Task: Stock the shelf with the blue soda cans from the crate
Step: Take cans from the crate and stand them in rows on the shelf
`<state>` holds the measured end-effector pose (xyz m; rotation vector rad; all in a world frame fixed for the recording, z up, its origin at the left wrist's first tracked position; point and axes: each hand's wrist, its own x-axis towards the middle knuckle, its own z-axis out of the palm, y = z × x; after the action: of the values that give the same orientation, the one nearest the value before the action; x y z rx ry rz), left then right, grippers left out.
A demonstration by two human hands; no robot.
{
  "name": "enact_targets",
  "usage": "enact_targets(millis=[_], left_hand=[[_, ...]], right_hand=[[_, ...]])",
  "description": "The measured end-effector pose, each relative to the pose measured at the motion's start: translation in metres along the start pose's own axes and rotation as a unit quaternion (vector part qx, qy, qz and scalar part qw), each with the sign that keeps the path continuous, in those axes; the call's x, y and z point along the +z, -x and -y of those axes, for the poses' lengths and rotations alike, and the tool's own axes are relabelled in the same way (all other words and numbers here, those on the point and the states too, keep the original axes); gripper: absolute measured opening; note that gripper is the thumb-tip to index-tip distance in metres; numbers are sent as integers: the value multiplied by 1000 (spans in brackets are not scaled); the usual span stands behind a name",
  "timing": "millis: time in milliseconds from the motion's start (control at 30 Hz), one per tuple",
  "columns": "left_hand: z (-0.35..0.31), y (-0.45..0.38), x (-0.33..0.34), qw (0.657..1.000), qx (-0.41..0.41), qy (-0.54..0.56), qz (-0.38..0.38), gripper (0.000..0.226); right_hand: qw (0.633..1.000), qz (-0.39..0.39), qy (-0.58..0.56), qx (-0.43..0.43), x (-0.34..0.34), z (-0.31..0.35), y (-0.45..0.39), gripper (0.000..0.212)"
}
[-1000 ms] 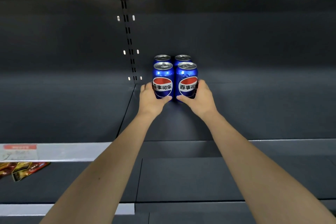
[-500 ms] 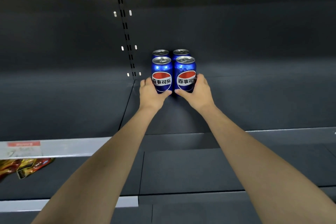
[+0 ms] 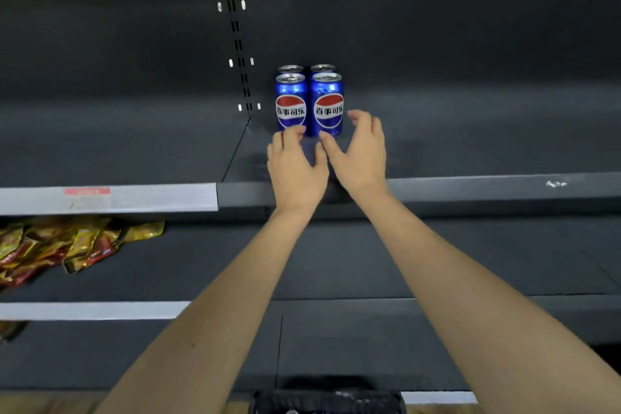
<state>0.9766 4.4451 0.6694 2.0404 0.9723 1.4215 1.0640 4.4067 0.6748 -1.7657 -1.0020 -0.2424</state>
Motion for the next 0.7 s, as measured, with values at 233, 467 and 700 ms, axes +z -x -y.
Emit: enact_targets(millis=[233, 467, 700], left_hand=[[32, 106, -15, 997, -55, 21, -45, 15], [102, 211, -30, 971, -228, -53, 50, 18], [184, 307, -56, 903, -367, -152, 165, 28]], right_hand=[[997, -24, -1, -71, 2, -11, 109, 28], [987, 155, 30, 1, 15, -68, 232, 25], [932, 315, 97, 147, 33, -132, 349, 34]])
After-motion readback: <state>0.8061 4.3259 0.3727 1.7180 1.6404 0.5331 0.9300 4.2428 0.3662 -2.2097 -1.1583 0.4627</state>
